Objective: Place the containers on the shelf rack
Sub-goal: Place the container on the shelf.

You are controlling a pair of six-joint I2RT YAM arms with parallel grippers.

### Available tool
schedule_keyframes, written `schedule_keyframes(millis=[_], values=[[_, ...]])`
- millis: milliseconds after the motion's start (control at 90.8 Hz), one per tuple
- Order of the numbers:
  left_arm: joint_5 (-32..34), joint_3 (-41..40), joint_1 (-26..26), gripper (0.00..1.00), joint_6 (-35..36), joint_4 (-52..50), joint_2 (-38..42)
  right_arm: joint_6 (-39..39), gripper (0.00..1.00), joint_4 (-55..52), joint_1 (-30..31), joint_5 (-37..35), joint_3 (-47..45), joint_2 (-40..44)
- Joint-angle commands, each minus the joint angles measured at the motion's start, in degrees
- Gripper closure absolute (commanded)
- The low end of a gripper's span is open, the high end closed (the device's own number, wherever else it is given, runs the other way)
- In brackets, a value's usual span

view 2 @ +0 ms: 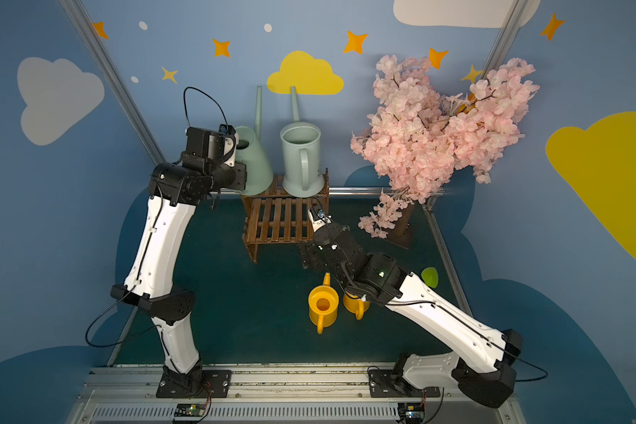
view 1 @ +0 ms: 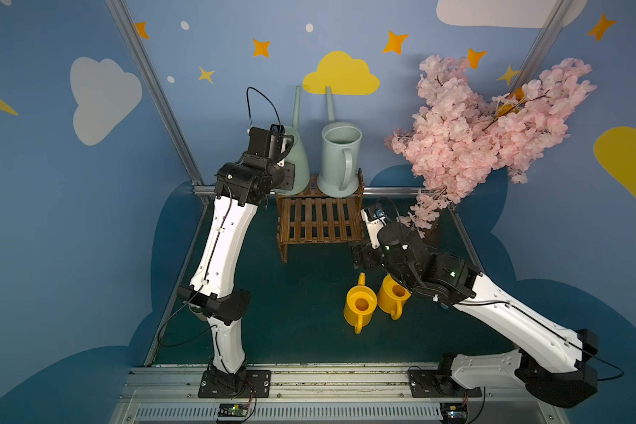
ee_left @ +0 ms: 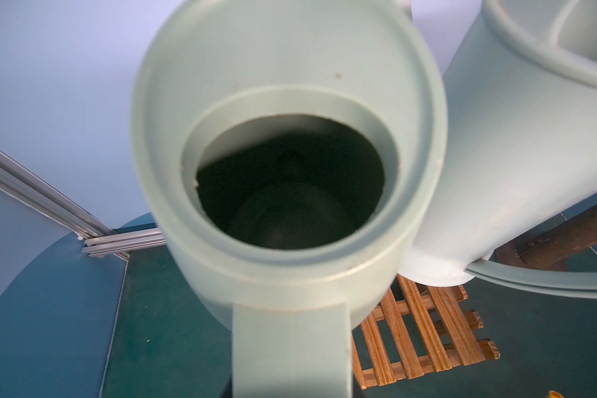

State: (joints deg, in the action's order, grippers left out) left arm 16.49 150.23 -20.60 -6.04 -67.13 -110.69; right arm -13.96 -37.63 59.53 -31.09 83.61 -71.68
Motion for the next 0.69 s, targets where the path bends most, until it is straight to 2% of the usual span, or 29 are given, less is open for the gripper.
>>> schedule_keyframes(millis=[0,683], values=[[-0.35,2.13,-0.38,0.98,-1.23,5.17,-0.65,-1.32,0.08,-0.80,0.41,-2.03,-1.20,1.94],[-1.96,2.43,-0.36,0.98,-2.78,7.89,-4.63,-3.01,0.08,-0.61,0.48,-3.09,-4.70,4.77]])
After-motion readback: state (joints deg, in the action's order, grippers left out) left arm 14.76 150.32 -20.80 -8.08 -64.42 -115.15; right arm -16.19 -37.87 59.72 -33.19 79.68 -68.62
